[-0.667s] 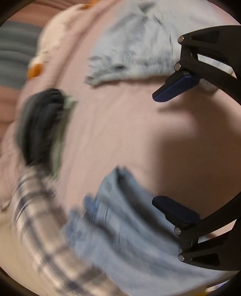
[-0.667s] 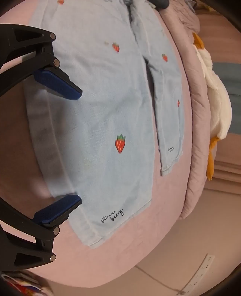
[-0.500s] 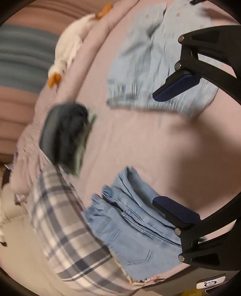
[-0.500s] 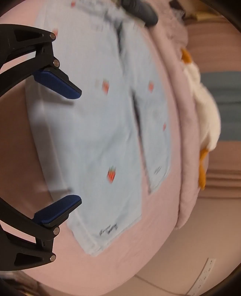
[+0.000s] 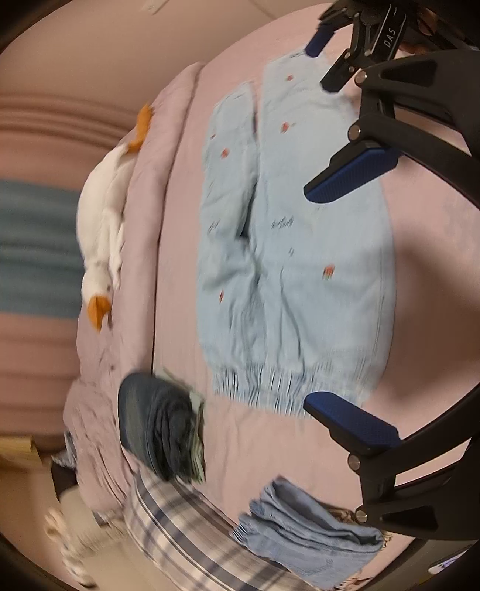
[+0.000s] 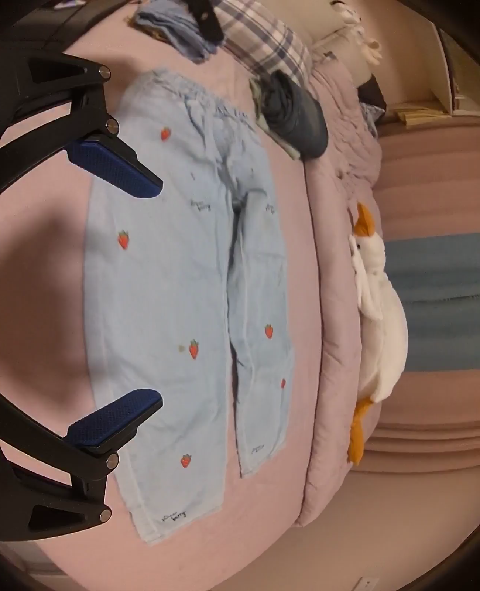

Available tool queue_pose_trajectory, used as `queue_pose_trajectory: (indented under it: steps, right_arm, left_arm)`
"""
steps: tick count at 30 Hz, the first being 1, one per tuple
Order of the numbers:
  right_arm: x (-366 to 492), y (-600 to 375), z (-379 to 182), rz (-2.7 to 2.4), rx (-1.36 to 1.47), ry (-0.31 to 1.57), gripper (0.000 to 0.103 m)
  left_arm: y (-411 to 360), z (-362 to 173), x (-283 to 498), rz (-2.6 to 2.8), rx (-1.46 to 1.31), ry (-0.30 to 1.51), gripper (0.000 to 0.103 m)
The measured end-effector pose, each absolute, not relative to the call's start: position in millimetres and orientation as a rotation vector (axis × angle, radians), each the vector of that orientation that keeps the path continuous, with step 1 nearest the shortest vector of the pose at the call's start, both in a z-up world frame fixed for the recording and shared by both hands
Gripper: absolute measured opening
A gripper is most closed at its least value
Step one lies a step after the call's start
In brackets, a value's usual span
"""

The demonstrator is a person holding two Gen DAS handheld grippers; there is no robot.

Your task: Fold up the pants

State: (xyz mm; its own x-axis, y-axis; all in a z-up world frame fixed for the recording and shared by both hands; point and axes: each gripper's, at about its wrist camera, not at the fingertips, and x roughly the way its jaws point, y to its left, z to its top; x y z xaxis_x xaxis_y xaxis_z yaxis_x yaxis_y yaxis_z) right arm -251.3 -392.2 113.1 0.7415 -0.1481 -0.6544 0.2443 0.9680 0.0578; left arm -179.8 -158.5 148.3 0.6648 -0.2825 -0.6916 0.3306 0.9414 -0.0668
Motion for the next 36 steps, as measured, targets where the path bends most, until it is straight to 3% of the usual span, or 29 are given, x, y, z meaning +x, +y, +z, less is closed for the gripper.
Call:
queue_pose_trajectory:
  steps: [36]
  right_arm:
    - [-255,-363,128,-0.181,0.091,0.717,0.103]
  left_arm:
    - [-189,144,-194,-0.398,0.109,0.791,0.102]
